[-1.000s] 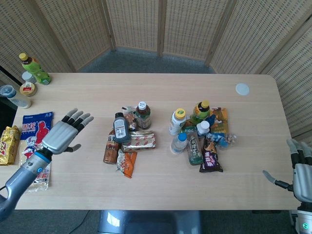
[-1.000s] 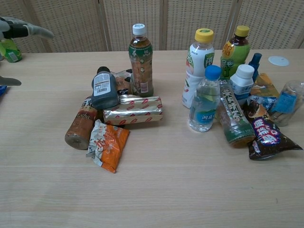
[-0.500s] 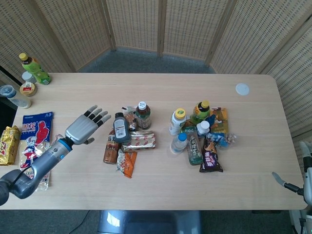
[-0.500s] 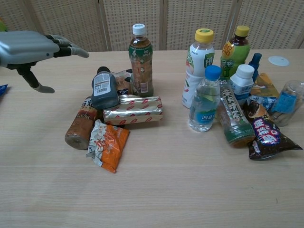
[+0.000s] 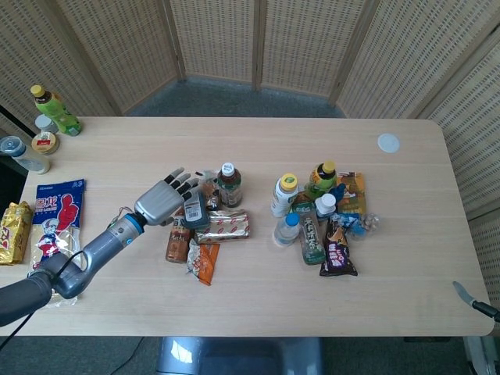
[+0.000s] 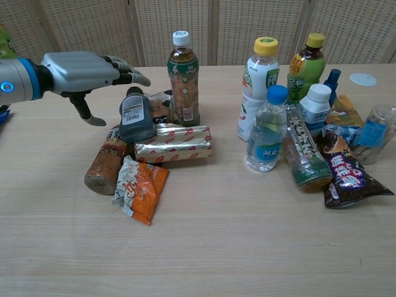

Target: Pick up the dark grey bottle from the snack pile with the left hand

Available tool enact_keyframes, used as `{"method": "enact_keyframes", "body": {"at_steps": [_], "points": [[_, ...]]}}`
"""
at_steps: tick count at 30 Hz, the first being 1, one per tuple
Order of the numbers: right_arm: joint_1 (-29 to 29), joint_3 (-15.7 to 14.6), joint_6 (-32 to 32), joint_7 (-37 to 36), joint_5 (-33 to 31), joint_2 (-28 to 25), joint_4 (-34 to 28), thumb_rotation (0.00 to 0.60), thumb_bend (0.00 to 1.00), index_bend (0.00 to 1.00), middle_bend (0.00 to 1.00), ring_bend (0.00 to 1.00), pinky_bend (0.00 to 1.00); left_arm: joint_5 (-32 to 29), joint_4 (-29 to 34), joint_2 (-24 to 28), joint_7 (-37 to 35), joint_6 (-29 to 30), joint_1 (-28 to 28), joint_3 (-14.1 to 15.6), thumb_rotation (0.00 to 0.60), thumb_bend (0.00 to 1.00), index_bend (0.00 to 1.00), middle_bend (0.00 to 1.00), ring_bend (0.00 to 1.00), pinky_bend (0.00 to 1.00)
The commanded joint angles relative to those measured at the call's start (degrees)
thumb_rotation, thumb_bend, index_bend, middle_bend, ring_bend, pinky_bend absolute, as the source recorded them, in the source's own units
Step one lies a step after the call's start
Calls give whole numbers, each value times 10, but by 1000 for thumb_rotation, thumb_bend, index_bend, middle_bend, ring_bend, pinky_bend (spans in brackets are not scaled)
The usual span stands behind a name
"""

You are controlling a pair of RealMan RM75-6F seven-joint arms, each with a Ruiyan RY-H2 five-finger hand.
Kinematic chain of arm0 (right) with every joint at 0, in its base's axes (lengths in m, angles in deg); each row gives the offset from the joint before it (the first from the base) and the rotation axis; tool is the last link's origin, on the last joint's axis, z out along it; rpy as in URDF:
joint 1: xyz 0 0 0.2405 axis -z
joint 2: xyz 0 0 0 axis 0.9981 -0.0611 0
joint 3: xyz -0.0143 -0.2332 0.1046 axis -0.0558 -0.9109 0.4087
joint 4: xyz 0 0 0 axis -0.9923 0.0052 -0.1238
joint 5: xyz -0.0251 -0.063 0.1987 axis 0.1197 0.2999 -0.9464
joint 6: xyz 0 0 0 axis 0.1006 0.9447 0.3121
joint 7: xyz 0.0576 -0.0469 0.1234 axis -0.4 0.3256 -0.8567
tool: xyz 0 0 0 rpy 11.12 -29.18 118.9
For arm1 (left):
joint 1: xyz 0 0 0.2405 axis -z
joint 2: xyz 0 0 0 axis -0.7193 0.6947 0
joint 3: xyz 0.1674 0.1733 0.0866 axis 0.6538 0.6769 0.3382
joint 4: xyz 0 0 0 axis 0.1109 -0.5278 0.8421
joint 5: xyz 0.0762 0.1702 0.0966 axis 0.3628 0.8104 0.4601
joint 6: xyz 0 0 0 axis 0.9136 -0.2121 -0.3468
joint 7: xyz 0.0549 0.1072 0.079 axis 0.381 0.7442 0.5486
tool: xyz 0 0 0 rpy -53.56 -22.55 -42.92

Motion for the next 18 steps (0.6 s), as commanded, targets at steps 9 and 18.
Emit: {"method": "enact_keyframes", "body": {"at_steps": [9, 18], "points": [[16, 1, -13, -15, 0, -2, 7, 374, 148, 0, 0, 0, 0, -10, -41, -45, 18, -24, 38, 4, 600, 276, 173, 125, 27, 0], [28, 3, -29, -30, 7, -6, 4, 369, 149, 0, 0, 0, 0, -11, -63, -62, 46, -30, 51, 18, 600, 278, 421, 414, 282, 0]]}}
